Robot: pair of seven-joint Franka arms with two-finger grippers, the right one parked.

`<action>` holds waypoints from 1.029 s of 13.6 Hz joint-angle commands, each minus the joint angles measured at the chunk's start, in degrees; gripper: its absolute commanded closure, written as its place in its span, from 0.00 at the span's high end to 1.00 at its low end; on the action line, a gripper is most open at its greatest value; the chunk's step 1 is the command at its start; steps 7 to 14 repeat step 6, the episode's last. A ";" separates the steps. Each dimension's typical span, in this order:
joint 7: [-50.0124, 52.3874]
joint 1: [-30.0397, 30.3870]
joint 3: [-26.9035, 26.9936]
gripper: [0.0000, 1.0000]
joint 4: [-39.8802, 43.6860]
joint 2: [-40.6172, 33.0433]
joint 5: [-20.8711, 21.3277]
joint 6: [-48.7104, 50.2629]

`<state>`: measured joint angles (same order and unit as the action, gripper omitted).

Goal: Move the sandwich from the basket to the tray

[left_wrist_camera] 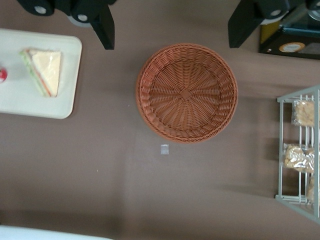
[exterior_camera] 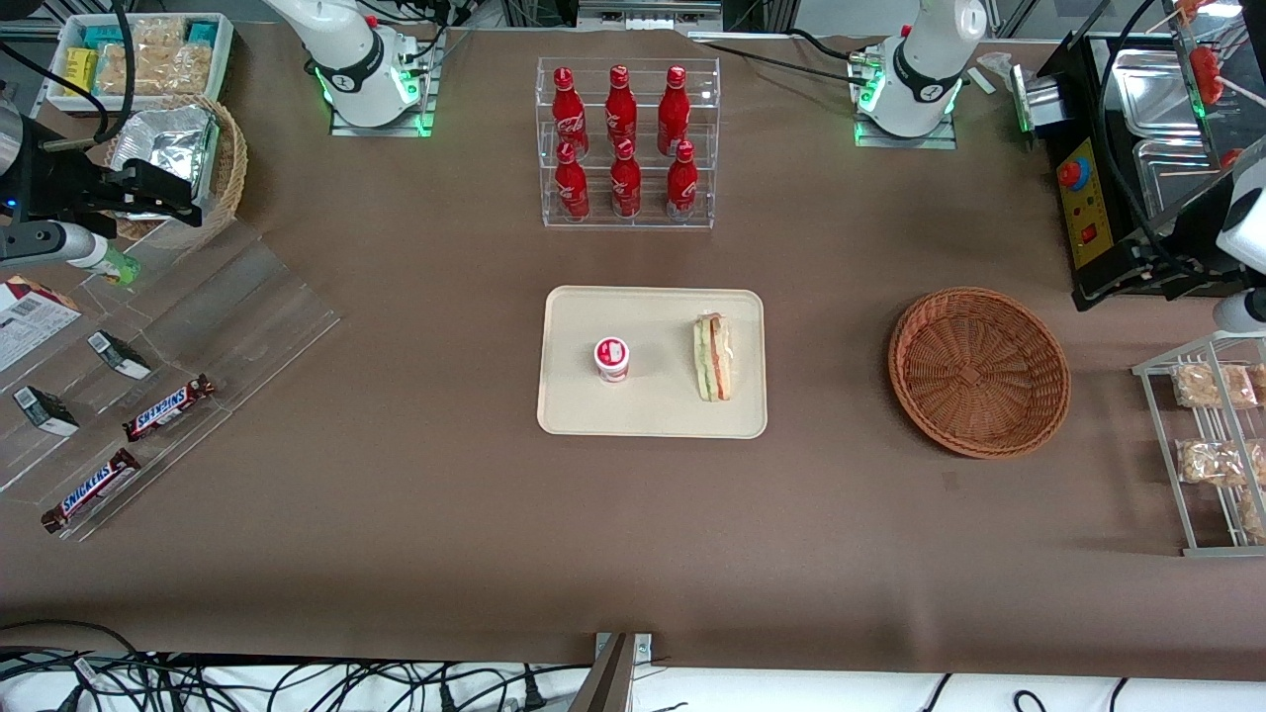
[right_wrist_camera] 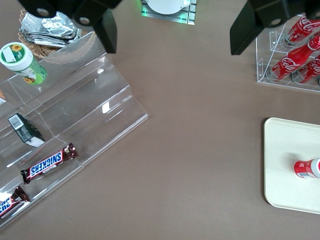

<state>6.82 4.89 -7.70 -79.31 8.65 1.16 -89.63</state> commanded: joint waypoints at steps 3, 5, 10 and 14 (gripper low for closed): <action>-9.72 -1.11 2.25 1.00 -4.10 -3.37 -1.16 0.95; -9.72 -1.11 2.25 1.00 -4.10 -3.20 -1.16 0.95; -9.89 -1.28 2.25 1.00 -4.10 -3.03 -1.16 1.03; -9.89 -1.28 2.25 1.00 -4.10 -3.03 -1.16 1.03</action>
